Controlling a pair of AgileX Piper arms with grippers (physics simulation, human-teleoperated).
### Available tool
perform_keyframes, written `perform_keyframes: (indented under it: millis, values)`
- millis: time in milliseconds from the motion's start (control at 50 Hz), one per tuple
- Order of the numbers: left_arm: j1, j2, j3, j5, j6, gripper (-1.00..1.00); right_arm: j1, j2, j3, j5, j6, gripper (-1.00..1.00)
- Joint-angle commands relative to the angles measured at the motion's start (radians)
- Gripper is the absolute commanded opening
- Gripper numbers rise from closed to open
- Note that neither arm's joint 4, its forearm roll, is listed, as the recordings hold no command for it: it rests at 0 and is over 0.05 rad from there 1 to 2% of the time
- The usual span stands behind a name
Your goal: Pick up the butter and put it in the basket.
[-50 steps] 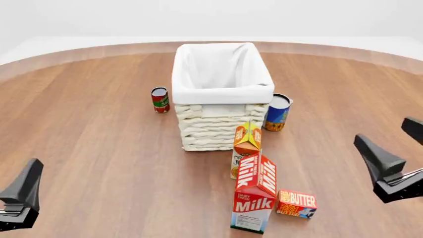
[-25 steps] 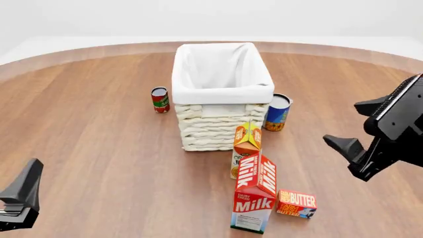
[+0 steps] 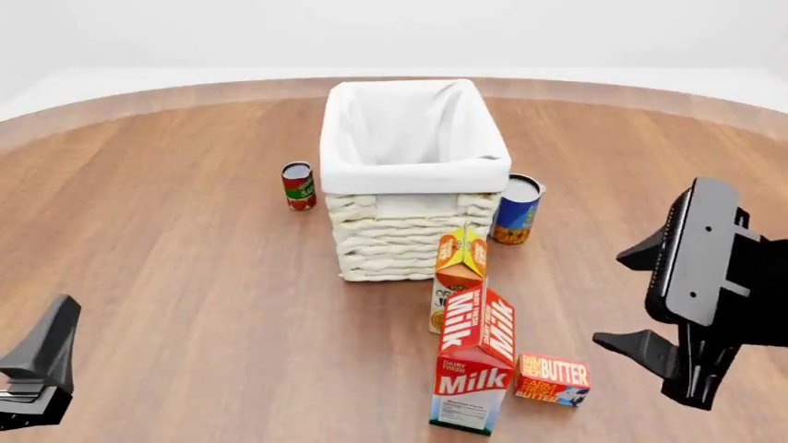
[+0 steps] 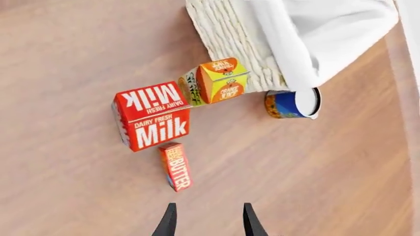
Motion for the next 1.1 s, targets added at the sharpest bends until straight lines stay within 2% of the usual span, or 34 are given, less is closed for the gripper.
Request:
perform_keyframes:
  millis: [20, 120, 260, 320, 460, 520, 680, 920, 1100]
  values:
    - [0.0, 0.0, 0.0, 0.0, 0.0, 1.0, 0.017, 0.016, -0.013, 0.095, -0.038, 1.0]
    - [0.0, 0.0, 0.0, 0.0, 0.0, 1.0, -0.025, 0.039, 0.006, 0.093, -0.069, 1.0]
    - [0.0, 0.0, 0.0, 0.0, 0.0, 1.0, -0.032, 0.086, 0.039, 0.067, -0.075, 1.0]
    - [0.0, 0.0, 0.0, 0.0, 0.0, 1.0, -0.064, 0.108, 0.086, 0.037, -0.115, 1.0]
    - [0.0, 0.0, 0.0, 0.0, 0.0, 1.0, -0.037, 0.164, 0.085, -0.002, -0.094, 1.0]
    - [0.0, 0.0, 0.0, 0.0, 0.0, 1.0, -0.045, 0.18, 0.098, -0.02, -0.108, 1.0]
    - [0.0, 0.0, 0.0, 0.0, 0.0, 1.0, 0.0, 0.221, 0.1, -0.053, -0.07, 1.0]
    - [0.0, 0.0, 0.0, 0.0, 0.0, 1.0, 0.013, 0.28, 0.129, -0.111, -0.047, 1.0]
    - [0.0, 0.0, 0.0, 0.0, 0.0, 1.0, -0.018, 0.306, 0.158, -0.135, -0.064, 1.0]
